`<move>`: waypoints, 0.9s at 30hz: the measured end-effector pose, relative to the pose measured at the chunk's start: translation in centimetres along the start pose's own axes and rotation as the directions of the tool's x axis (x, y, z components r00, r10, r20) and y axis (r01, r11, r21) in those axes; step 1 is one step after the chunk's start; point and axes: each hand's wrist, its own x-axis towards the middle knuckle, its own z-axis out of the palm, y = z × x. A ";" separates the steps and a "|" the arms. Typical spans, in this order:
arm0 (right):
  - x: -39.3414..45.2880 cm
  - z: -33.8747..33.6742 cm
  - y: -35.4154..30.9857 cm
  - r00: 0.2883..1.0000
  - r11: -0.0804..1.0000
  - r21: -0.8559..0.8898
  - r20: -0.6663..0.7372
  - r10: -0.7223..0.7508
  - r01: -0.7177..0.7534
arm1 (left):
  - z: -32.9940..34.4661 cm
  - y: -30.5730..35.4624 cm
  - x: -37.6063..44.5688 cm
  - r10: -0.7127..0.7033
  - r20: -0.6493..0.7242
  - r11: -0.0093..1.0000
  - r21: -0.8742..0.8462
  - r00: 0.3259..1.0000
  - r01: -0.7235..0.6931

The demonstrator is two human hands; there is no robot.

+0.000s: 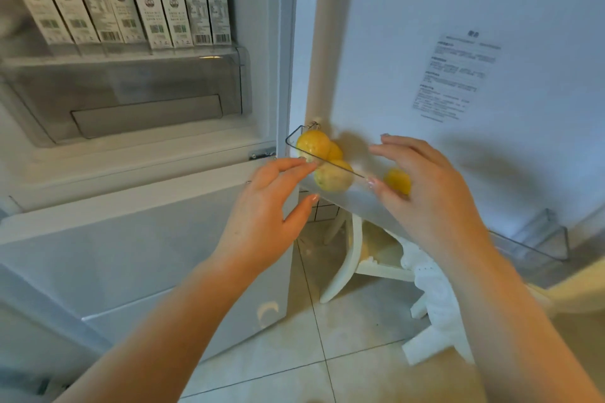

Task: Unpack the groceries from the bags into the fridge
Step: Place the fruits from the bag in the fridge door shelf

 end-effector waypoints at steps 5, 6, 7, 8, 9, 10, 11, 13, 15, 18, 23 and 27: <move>-6.0 -0.9 -2.0 0.997 0.998 -0.015 -0.054 0.058 -0.059 | -1.2 1.1 -4.0 0.033 0.115 0.999 -0.038 0.993 -0.029; -7.5 -1.0 -2.5 0.996 0.997 -0.025 -0.060 0.072 -0.073 | -1.4 1.4 -5.1 0.041 0.138 0.999 -0.036 0.990 -0.037; -8.9 -1.1 -3.0 0.994 0.995 -0.037 -0.062 0.087 -0.089 | -1.5 1.5 -6.1 0.055 0.157 0.998 -0.029 0.986 -0.051; -10.4 -1.1 -3.3 0.993 0.993 -0.049 -0.051 0.109 -0.111 | -1.6 1.6 -7.2 0.070 0.179 0.998 -0.018 0.981 -0.068; -11.9 -0.9 -3.6 0.990 0.989 -0.060 -0.027 0.138 -0.139 | -1.6 1.7 -8.3 0.080 0.207 0.997 -0.006 0.975 -0.081; -13.3 -0.8 -3.8 0.986 0.983 -0.073 0.003 0.169 -0.168 | -1.7 1.8 -9.4 0.079 0.241 0.997 0.001 0.967 -0.082; -14.8 -0.5 -3.9 0.978 0.976 -0.092 0.037 0.203 -0.199 | -1.6 2.0 -10.4 0.074 0.283 0.997 0.007 0.956 -0.079; -17.4 -0.1 -4.1 0.956 0.958 -0.145 0.123 0.267 -0.249 | -1.5 2.3 -12.2 0.065 0.363 0.996 0.028 0.930 -0.081; -19.8 0.2 -4.2 0.926 0.940 -0.189 0.201 0.319 -0.283 | -1.3 2.6 -13.7 0.078 0.431 0.994 0.036 0.899 -0.104; -22.6 0.1 -4.5 0.862 0.901 -0.261 0.290 0.416 -0.347 | -0.6 3.0 -15.3 0.103 0.527 0.990 0.032 0.843 -0.140; -26.0 -0.8 -4.3 0.784 0.861 -0.349 0.381 0.490 -0.369 | 2.2 3.8 -16.9 0.129 0.629 0.977 0.051 0.766 -0.206; -28.5 -2.2 -2.3 0.748 0.817 -0.373 0.351 0.564 -0.441 | 5.5 5.9 -17.6 0.189 0.673 0.967 -0.002 0.715 -0.254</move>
